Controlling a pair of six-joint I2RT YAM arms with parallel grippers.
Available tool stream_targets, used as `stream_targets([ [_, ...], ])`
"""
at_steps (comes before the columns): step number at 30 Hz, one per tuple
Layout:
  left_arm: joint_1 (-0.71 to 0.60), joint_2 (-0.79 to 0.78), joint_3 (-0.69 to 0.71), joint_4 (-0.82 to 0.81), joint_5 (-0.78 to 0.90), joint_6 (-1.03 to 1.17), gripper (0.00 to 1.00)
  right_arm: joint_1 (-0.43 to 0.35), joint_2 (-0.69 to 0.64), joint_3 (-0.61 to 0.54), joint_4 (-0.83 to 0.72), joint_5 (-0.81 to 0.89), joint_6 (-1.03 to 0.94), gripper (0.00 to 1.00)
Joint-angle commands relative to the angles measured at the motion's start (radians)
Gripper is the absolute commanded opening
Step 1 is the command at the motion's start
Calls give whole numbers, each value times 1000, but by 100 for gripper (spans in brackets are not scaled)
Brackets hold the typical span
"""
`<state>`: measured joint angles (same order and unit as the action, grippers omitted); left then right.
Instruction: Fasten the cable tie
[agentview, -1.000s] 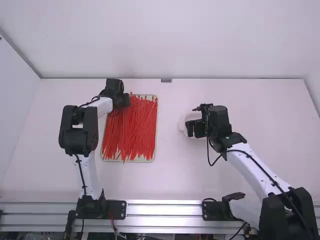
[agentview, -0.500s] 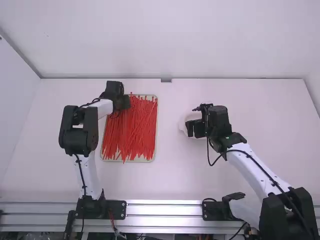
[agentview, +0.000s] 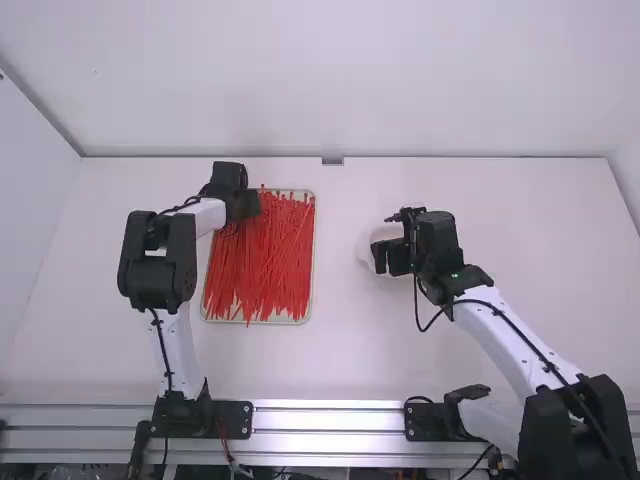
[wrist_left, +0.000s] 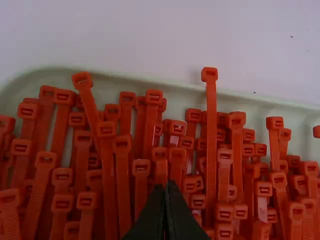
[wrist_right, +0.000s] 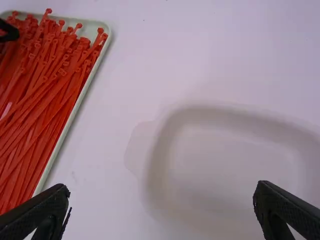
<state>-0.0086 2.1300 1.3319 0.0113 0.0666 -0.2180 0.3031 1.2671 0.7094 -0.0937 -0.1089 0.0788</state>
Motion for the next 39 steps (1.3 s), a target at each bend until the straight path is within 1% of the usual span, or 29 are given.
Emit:
stream_targets([
  [1,2,13,-4,-2,17,-19,2,6,3,30,4,1,3,99],
  [3,2,6,-2,7,53,-18,2,5,3,30,4,1,3,99],
  [10,2,-63,-2,0,49,-17,2,6,3,30,3,1,3,99],
  [16,2,-138,-3,-47,43,6,2,6,3,30,2,0,3,99],
  [21,2,-203,-3,-90,-31,16,2,6,3,30,0,-3,7,99],
  [29,2,-296,-6,-180,-31,29,2,5,3,30,0,-3,22,99],
  [32,1,-347,-40,-194,-31,32,1,6,3,30,-2,-3,21,99],
  [34,1,-395,-85,-175,-30,32,2,5,3,30,-2,-2,22,99],
  [37,1,-476,-164,-136,-30,27,2,5,3,30,0,-2,22,99],
  [39,1,-556,-248,-91,-21,24,2,5,3,30,1,-3,21,99],
])
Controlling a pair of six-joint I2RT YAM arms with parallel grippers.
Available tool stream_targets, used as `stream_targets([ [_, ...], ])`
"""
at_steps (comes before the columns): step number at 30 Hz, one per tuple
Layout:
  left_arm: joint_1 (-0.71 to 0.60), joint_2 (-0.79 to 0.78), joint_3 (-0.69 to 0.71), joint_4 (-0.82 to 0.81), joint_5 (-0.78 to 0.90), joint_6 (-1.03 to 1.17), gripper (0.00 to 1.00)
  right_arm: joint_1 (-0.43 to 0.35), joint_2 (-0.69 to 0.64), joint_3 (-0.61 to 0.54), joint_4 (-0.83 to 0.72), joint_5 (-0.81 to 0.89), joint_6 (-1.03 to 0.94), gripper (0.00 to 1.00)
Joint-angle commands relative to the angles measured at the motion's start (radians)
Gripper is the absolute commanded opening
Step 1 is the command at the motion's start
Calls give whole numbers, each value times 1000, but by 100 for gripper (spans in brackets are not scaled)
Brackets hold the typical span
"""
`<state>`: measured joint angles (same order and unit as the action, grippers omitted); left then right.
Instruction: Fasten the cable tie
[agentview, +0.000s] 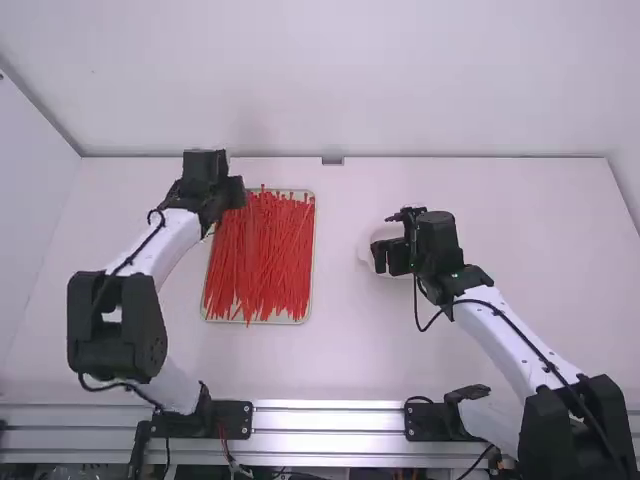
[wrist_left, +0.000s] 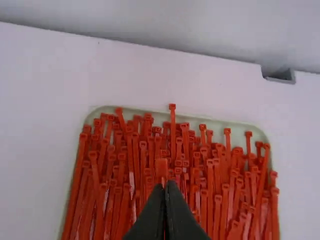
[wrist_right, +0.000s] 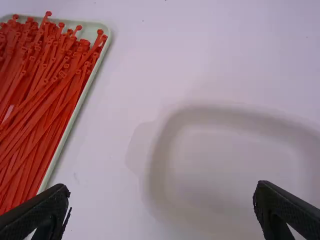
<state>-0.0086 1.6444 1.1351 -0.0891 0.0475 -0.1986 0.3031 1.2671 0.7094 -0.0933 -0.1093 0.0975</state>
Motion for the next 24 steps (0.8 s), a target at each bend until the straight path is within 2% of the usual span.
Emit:
stream_targets([
  [1,1,-106,-92,37,16,5,2,5,3,30,1,-2,3,99],
  [5,1,-246,-257,192,97,5,2,5,3,30,11,-26,3,99],
  [11,2,-377,-377,311,215,5,2,6,3,30,38,-64,3,99],
  [19,3,-401,-360,350,463,39,2,6,3,30,169,-282,-61,99],
  [24,2,-401,-346,444,623,30,2,5,3,30,280,-389,-61,99],
])
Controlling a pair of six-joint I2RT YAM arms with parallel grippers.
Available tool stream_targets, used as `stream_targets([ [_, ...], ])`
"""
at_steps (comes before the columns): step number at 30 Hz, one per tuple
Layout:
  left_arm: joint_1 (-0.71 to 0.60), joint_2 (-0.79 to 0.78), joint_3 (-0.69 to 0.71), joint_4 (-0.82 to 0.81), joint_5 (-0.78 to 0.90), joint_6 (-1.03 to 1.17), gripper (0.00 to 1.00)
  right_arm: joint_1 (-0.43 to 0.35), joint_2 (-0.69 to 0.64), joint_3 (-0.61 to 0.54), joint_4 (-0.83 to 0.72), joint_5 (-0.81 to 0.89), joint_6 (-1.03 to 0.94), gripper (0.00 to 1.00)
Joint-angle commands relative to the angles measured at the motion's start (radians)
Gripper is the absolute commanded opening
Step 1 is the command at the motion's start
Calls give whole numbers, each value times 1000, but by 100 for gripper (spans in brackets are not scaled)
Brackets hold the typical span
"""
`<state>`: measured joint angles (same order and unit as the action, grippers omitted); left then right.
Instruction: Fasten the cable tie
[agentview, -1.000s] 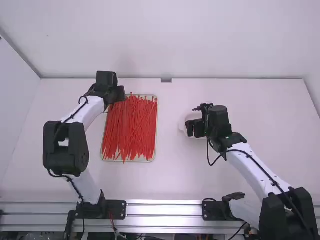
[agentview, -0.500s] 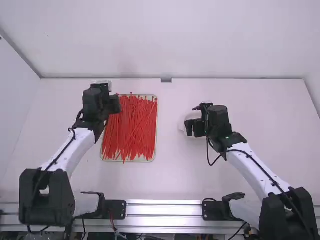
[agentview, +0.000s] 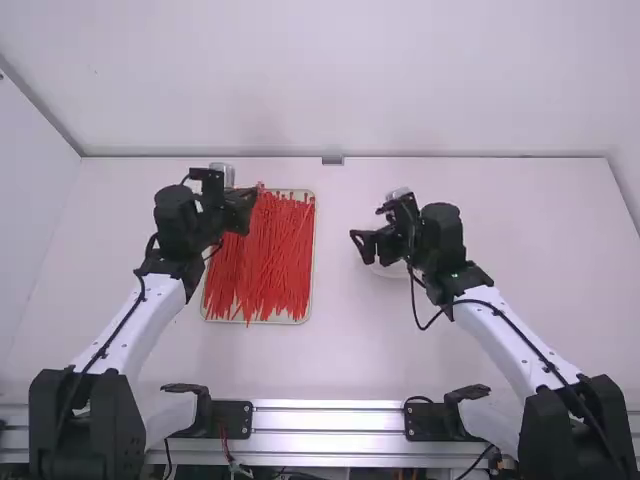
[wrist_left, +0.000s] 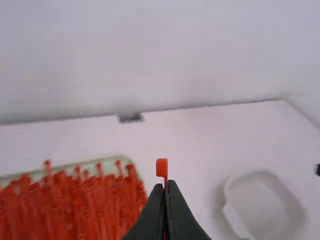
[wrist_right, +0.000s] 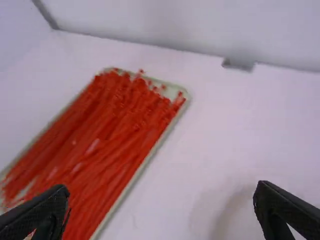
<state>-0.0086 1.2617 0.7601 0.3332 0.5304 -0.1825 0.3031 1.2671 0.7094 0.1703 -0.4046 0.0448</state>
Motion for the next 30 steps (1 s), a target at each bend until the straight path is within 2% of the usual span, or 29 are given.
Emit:
stream_targets([
  [1,3,-18,29,44,176,10,2,5,3,30,34,-111,-8,99],
  [9,1,-18,32,285,383,-130,2,8,3,30,194,-283,-7,99],
  [14,-4,-18,32,458,486,-253,2,39,3,30,307,-349,-28,99],
  [22,-110,-18,32,566,446,-254,2,117,3,30,428,-351,-27,99],
  [30,-187,-1,57,645,444,-255,2,140,3,30,430,-359,-27,99],
])
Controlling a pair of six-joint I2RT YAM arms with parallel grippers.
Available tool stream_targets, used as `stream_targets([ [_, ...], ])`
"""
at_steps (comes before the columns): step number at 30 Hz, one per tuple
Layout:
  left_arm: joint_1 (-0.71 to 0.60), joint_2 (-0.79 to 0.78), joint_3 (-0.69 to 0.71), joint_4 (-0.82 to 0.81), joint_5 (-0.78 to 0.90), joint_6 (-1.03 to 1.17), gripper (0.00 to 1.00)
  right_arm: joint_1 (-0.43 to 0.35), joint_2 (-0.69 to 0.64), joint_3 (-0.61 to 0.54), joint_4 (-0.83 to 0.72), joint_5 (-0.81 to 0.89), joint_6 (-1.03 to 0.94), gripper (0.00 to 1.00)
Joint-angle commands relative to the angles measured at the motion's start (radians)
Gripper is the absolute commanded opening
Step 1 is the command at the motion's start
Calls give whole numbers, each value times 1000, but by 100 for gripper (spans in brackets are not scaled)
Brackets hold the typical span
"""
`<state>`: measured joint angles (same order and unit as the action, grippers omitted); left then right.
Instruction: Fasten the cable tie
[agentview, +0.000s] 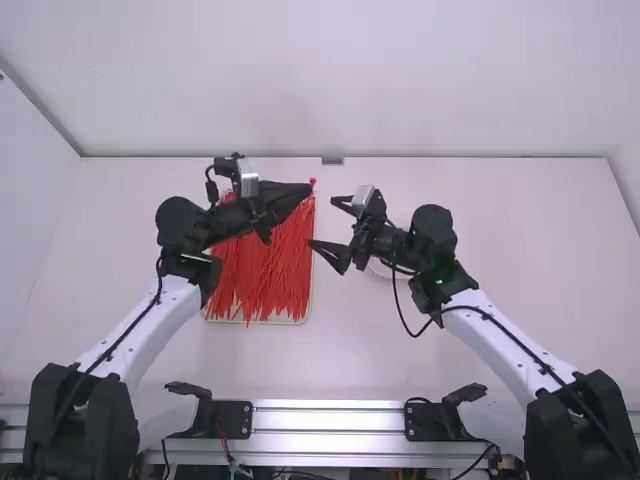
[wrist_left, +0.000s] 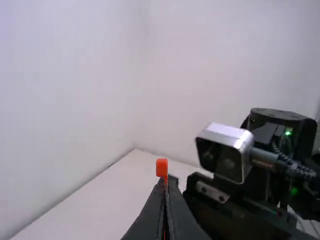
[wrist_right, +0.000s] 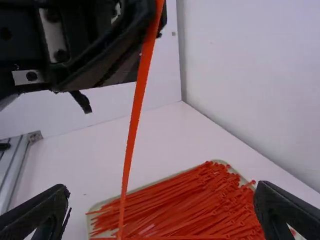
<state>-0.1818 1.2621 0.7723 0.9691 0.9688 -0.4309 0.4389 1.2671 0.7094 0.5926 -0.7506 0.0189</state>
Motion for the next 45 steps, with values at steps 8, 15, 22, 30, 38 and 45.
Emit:
stream_targets([
  [8,-58,119,164,1,46,-28,2,26,3,30,13,-13,0,97],
  [15,-54,210,229,1,61,-52,2,24,3,30,-2,-12,-1,62],
  [22,-70,217,231,36,61,-80,2,0,3,30,-2,-12,-1,50],
  [30,-80,217,231,97,89,-157,2,1,3,30,-1,-9,-1,62],
  [38,-93,217,231,92,75,-182,2,9,3,30,3,-8,-1,56],
  [45,-103,217,231,76,37,-164,2,5,3,30,5,-12,3,36],
])
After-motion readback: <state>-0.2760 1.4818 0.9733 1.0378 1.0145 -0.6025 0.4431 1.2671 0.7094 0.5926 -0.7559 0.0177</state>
